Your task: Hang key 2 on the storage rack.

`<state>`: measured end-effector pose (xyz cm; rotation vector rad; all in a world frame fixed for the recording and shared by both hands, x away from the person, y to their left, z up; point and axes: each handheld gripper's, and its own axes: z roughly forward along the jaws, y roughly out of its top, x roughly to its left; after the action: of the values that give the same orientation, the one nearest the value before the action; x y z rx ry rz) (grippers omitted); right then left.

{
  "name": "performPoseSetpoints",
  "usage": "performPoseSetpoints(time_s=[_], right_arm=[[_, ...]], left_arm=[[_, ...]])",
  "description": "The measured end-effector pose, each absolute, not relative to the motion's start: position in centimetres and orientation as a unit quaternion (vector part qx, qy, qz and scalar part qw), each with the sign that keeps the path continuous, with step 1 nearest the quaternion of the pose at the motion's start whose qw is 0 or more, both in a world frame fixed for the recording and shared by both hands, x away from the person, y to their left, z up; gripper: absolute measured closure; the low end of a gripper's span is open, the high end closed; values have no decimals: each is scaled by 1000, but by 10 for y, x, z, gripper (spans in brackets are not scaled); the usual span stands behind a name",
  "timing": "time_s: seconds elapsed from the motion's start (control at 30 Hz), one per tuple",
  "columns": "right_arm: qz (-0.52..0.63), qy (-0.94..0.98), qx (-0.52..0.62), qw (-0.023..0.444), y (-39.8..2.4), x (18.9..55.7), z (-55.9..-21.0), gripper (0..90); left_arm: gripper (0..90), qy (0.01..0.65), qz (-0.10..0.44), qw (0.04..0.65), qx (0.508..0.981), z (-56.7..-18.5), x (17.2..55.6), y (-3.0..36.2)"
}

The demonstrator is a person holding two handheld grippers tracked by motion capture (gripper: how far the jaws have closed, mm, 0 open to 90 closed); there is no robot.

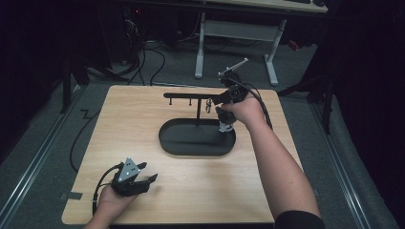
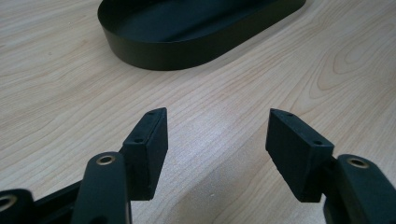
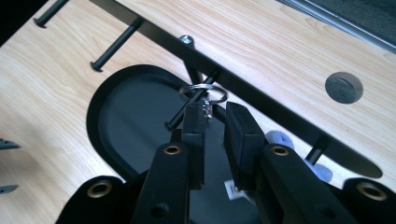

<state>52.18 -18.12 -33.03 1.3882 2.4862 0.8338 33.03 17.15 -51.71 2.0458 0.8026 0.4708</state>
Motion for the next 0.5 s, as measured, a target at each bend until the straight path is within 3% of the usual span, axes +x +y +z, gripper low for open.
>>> performPoseSetpoints(time_s=[0.5], right_arm=[[304, 833, 458, 65, -185, 495, -338, 708]], left_arm=[[397, 325, 182, 432, 821, -518, 332, 171]])
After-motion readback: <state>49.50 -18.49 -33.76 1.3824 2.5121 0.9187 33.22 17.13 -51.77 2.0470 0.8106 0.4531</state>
